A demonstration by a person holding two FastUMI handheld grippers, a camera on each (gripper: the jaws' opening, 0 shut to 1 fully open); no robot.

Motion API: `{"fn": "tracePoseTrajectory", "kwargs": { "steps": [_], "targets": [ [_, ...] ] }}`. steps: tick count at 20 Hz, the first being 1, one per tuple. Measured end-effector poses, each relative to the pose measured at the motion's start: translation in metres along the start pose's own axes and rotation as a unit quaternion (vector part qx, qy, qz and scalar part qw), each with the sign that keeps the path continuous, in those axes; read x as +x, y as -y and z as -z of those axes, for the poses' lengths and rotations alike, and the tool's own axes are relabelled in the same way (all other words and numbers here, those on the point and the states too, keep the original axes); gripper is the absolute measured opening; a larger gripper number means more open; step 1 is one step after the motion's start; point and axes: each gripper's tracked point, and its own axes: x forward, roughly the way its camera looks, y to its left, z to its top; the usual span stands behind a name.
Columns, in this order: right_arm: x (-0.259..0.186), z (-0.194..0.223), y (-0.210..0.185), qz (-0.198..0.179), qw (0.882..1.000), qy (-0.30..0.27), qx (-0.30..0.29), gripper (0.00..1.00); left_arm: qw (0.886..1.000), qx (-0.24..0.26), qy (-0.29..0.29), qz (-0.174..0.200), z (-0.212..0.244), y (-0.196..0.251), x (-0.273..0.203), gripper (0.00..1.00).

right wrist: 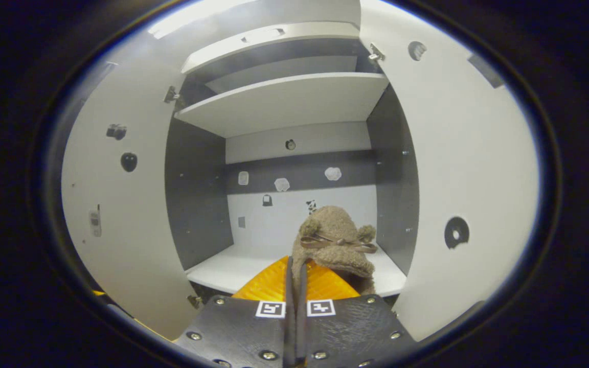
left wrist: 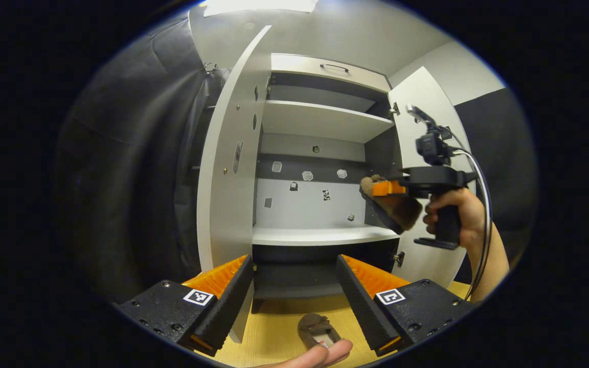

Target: Grab one shoe with the right hand and put it into the shoe cabinet, grab the other shoe with the left hand and put it into the shoe cabinet; then close the right door with the right hand and the left door with the left hand.

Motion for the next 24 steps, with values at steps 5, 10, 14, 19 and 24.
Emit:
{"fn": "tracePoseTrajectory", "kwargs": {
  "steps": [5,10,14,19,24],
  "targets": [
    [0.091,0.001,0.005,0.013,0.999,-0.024,-0.029,0.01,1.000,0.011,0.006,0.013,0.001,0.005,0.006,0.99],
    [0.146,0.047,0.012,0.005,0.995,-0.075,-0.068,0.01,1.000,0.011,-0.002,0.004,0.008,0.000,0.011,1.00],
    [0.165,0.070,0.011,0.000,0.992,-0.094,-0.084,0.02,1.000,0.019,-0.015,0.001,0.020,-0.003,0.011,1.00],
    [0.174,0.079,0.008,-0.004,0.991,-0.093,-0.098,0.24,0.999,0.013,-0.032,-0.006,0.031,-0.004,0.008,1.00],
    [0.168,0.077,0.010,0.000,0.993,-0.100,-0.059,0.96,0.999,0.017,-0.040,-0.018,0.036,-0.004,-0.005,1.00]
  ]
}}
